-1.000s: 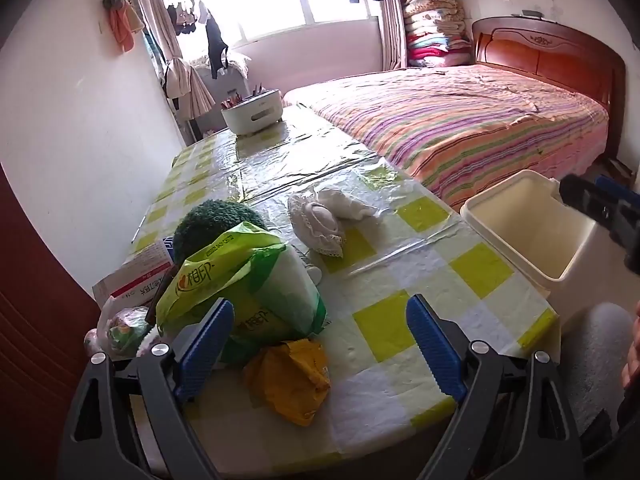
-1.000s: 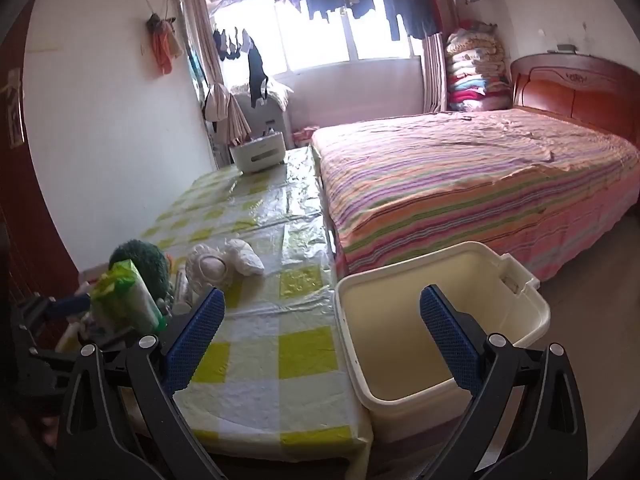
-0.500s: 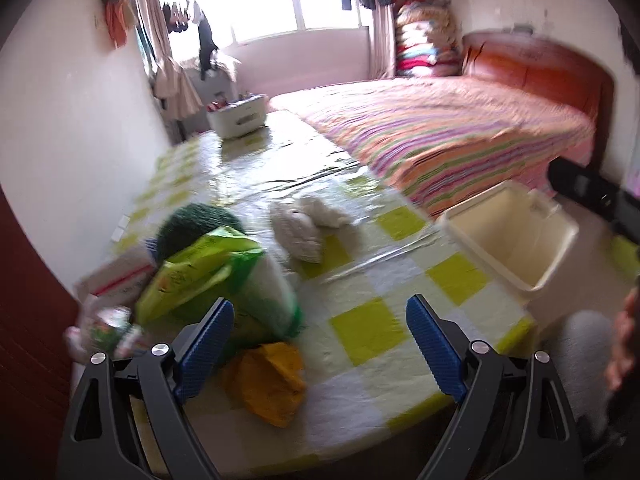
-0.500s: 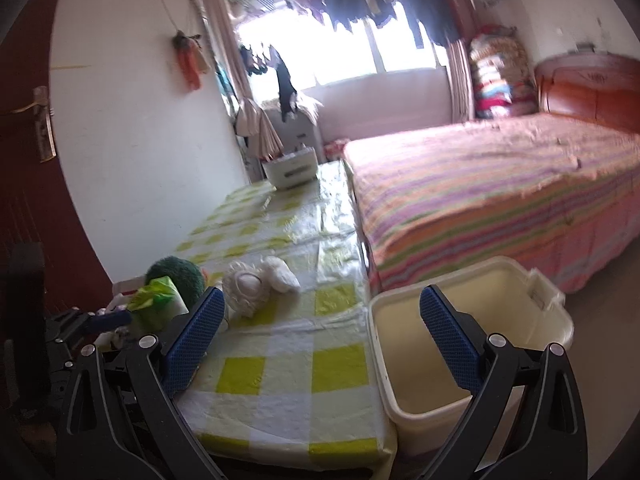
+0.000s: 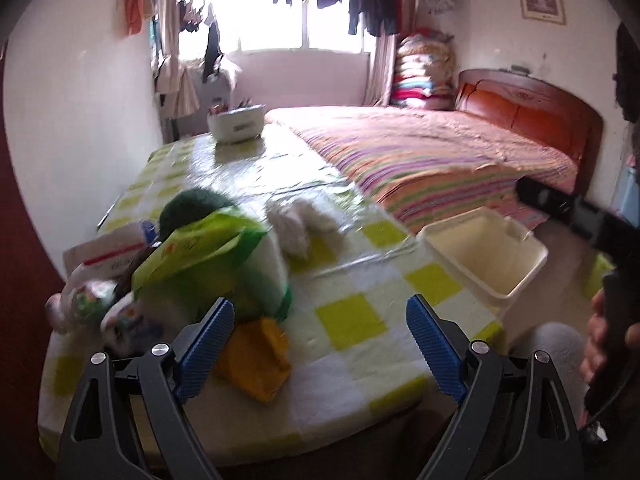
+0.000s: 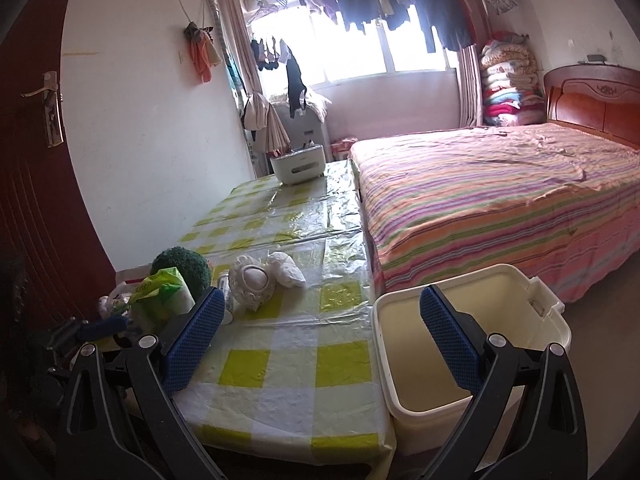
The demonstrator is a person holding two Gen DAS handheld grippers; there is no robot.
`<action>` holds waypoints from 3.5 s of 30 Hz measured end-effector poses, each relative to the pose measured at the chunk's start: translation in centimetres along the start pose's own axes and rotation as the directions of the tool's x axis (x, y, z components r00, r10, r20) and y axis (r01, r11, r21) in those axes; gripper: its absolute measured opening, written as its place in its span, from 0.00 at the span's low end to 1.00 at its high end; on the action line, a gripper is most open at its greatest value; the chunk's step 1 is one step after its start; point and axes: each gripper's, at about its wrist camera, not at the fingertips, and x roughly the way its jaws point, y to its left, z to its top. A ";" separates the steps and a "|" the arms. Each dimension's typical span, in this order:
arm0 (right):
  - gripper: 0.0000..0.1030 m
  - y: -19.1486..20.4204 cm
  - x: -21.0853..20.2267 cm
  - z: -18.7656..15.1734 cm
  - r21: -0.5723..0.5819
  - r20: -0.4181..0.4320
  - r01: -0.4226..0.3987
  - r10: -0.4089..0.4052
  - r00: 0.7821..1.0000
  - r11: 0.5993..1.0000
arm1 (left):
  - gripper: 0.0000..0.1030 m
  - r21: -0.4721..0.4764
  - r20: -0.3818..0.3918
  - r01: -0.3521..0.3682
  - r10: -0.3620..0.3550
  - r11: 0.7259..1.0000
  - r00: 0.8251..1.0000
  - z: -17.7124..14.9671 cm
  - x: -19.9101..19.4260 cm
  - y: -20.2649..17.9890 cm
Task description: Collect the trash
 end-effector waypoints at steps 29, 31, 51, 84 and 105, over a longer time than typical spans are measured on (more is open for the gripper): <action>0.94 1.6 1.8 -1.2 0.009 -0.065 -0.060 0.060 0.996 0.998 | 0.83 -0.080 -0.152 -0.184 0.171 0.980 0.974 -0.7 1.4 5.4; 0.94 1.7 1.8 -1.2 0.004 -0.068 -0.062 0.062 0.996 0.998 | 0.83 -0.078 -0.150 -0.181 0.167 0.980 0.974 -0.7 1.4 5.4; 0.94 0.8 0.2 -0.9 -0.006 -0.028 -0.024 0.024 0.999 1.000 | 0.83 0.038 -0.044 -0.108 0.109 0.993 0.993 1.7 -0.1 0.9; 0.94 1.2 1.2 -1.2 0.002 -0.062 -0.056 0.056 0.997 0.998 | 0.83 0.049 -0.041 -0.121 0.123 0.991 0.992 1.5 -0.6 1.2; 0.94 10.5 8.6 -0.6 -0.157 -0.221 -0.435 0.397 0.891 0.887 | 0.83 -0.208 0.024 -0.224 0.234 0.952 0.972 -1.5 -6.0 11.0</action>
